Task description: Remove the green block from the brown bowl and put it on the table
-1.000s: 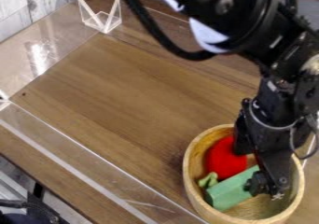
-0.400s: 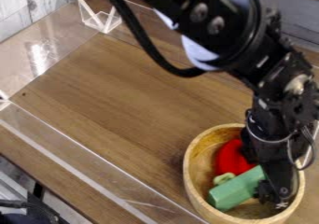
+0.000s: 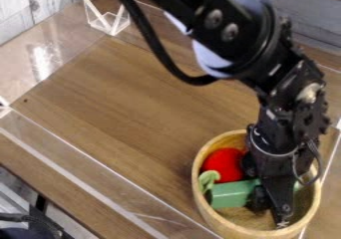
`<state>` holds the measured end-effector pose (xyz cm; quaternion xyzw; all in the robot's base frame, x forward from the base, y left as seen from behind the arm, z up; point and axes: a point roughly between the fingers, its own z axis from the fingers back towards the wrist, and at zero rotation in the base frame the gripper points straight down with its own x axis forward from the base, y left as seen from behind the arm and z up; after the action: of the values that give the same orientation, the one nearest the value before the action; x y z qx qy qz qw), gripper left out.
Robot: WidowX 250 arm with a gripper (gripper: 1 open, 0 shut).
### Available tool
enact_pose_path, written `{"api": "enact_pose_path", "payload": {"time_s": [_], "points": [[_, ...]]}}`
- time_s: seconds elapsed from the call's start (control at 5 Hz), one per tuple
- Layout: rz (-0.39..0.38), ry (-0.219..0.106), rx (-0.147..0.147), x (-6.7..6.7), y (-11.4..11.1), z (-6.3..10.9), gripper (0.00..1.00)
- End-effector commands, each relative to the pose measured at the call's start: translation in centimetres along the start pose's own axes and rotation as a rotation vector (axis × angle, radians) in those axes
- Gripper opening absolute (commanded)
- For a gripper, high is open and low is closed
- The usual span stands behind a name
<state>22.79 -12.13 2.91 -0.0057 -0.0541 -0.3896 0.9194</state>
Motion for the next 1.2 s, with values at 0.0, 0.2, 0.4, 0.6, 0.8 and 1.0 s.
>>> {"api": "enact_pose_path", "payload": {"time_s": [0.0,0.2,0.4,0.6,0.8,1.0], "points": [[0.017,-0.021,0.020,1.2,0.5,3.0,0.00],[0.028,-0.001,0.036,1.7,0.6,5.7,0.00],[0.038,0.009,0.048,2.4,0.4,7.4,0.00],[0.034,0.004,0.047,2.6,1.0,8.6,0.00],[0.029,0.005,0.051,2.3,1.7,10.2,0.00],[0.035,0.002,0.061,1.7,2.9,11.9,0.00]]}}
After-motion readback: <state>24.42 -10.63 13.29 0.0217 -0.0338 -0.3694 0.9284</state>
